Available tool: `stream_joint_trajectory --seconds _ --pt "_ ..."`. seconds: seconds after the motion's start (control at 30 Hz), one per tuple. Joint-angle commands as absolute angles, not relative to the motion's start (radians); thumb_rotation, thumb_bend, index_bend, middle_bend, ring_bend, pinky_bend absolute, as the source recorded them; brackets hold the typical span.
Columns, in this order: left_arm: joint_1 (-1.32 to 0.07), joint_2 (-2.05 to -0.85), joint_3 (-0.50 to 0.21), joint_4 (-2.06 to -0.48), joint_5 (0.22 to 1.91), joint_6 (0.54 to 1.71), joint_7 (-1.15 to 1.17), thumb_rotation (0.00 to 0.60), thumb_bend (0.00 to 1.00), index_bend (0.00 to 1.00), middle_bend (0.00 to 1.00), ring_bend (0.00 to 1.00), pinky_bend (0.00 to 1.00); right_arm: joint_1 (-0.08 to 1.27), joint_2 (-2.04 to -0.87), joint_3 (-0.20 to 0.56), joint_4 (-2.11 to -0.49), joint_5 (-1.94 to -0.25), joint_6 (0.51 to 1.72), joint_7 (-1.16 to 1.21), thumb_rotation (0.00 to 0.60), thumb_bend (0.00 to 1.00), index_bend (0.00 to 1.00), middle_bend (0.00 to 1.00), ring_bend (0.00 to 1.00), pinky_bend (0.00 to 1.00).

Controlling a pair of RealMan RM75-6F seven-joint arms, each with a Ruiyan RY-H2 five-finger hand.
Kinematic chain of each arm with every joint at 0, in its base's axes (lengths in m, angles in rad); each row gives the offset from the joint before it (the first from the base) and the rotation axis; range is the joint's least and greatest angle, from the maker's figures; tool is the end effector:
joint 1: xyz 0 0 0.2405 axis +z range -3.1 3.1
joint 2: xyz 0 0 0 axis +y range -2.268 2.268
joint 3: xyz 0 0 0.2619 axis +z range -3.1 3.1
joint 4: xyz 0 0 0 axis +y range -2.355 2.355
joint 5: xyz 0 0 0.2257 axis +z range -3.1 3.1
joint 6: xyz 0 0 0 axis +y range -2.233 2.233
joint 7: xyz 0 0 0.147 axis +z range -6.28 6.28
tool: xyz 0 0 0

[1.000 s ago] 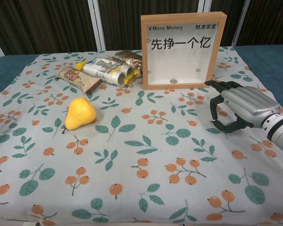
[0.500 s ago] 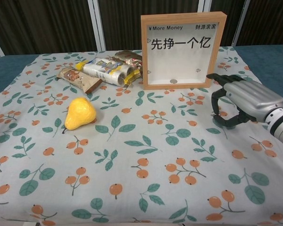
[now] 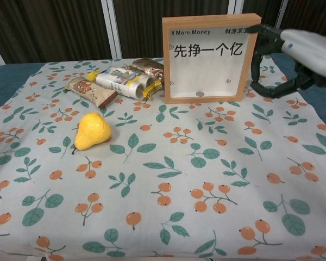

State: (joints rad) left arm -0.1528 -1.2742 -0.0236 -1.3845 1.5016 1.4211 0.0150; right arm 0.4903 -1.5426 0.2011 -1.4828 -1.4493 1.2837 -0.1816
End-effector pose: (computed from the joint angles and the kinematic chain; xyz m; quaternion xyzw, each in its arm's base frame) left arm -0.3460 0.2057 0.1057 -0.6362 -0.3665 -0.3559 0.5782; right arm -0.1830 -0.3131 0.0176 0.6506 -0.3359 0.4995 0.4631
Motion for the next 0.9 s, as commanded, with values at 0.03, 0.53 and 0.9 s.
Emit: stream_joint_trajectory --seconds 0.03,0.53,0.9 --pt "-0.152 -1.272 -0.024 -1.388 1.504 1.425 0.016 0.6 0.41 0.0 0.0 0.0 0.0 0.49 -1.398 0.251 -1.67 -1.453 1.298 -0.229 0.6 0.54 0.75 0.14 0.0 0.0" --pt "-0.152 -1.252 -0.031 -1.419 1.512 1.44 0.011 0.6 0.41 0.0 0.0 0.0 0.0 0.684 -1.218 0.464 -1.778 -1.118 1.067 -0.377 0.6 0.54 0.76 0.13 0.0 0.0" --pt "-0.146 -1.231 -0.038 -1.439 1.501 1.448 0.007 0.6 0.41 0.0 0.0 0.0 0.0 0.873 -1.198 0.505 -1.639 -0.895 0.838 -0.371 0.6 0.54 0.78 0.13 0.0 0.0"
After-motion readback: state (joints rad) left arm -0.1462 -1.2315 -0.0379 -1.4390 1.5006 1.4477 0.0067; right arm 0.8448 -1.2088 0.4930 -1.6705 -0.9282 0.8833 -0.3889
